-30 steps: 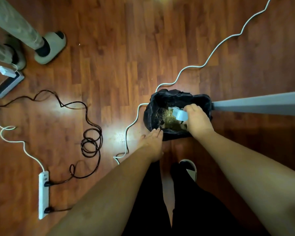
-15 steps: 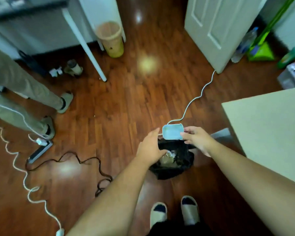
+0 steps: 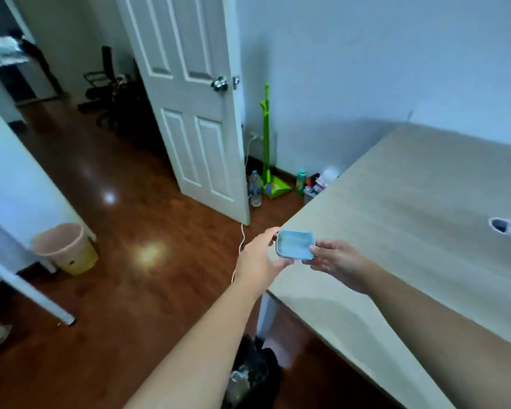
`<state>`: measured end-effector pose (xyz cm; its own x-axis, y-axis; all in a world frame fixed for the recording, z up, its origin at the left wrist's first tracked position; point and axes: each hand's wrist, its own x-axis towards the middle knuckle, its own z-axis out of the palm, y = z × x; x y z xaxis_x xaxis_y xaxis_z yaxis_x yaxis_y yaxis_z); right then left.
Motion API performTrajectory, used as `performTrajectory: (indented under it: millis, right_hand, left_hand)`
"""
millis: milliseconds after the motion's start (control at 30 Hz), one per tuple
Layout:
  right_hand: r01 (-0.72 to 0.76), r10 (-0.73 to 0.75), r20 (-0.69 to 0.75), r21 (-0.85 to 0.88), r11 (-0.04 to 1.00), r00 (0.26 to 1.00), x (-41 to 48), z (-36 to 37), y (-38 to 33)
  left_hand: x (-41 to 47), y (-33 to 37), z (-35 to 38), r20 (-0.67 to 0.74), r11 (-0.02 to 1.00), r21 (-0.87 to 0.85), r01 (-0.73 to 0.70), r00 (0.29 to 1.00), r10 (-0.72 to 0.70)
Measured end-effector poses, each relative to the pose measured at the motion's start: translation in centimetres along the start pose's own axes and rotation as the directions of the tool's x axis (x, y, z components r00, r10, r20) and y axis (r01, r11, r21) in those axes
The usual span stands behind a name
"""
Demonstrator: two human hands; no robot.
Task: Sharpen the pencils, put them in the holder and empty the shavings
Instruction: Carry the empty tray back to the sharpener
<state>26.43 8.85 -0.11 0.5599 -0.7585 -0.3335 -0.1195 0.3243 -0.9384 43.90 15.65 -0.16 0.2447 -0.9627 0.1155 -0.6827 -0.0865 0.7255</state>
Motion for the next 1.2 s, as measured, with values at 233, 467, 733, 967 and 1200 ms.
performTrajectory:
  millis: [233,467,733,967,1200]
  right_hand:
    - [0.074,-0.042,-0.365,0.074,0.994,0.93,-12.0,-13.7,-0.2]
    - [0.116,0.043,-0.649,0.2,0.973,0.759,-24.3,-26.6,3.8]
    - [-0.09,0.29,-0.666,0.318,0.944,0.688,-33.9,-39.0,11.8]
    - [-0.155,0.373,-0.747,0.348,0.925,0.55,-33.2,-42.4,16.3]
    - [-0.107,0.36,-0.832,0.349,0.931,0.422,-29.3,-42.9,16.5]
  left_hand:
    - [1.5,14.0,10.9,0.25,0.964,-0.114,-0.238,0.933,0.26]
    - [-1.2,25.5,25.0,0.472,0.907,-0.158,-0.391,0.777,0.417]
    - [-3.7,32.4,37.3,0.641,0.814,0.046,-0.579,0.642,0.421]
    - [-2.6,33.4,41.7,0.706,0.736,0.183,-0.652,0.608,0.363]
    - [-0.9,33.0,43.7,0.722,0.742,0.167,-0.649,0.593,0.357]
